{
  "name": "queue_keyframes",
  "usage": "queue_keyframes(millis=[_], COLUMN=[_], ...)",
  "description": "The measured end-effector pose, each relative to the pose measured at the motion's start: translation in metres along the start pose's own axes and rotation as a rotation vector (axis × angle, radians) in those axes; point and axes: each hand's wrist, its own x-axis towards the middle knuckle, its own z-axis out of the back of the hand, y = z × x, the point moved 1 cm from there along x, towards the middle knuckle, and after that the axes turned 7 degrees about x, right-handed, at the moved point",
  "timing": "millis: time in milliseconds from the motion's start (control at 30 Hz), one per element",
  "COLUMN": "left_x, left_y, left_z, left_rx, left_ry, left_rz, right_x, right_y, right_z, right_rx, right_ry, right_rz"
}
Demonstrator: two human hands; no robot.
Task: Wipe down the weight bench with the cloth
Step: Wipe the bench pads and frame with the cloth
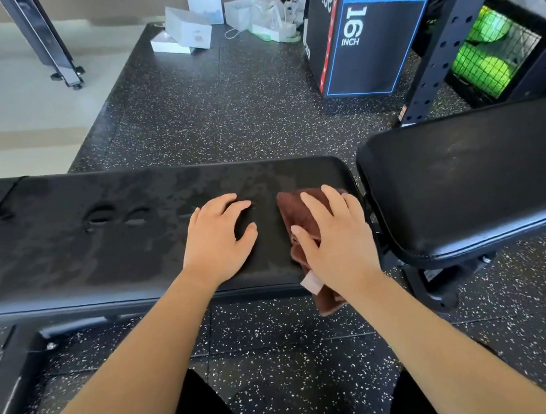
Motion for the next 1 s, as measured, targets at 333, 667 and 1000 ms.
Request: queue_keyframes(millis=[333, 667, 1000], left_x=[0.0, 0.019, 0.053], left_y=[-0.001, 0.003, 0.012], left_z=[-0.002, 0.0, -0.007], left_rx=[-0.01, -0.036, 0.027], left_ry=[-0.024, 0.061, 0.024], left_rz=[0.012, -0.036, 0.01], right_x=[0.029, 0.025, 0.093], right_y=[0.003, 0.004, 0.01], right_z=[-0.009, -0.009, -0.025], right_rx=[-0.077, -0.038, -0.079], right_ry=[0.051, 0.01, 0.044], right_rz=[-0.014, 0.007, -0.012])
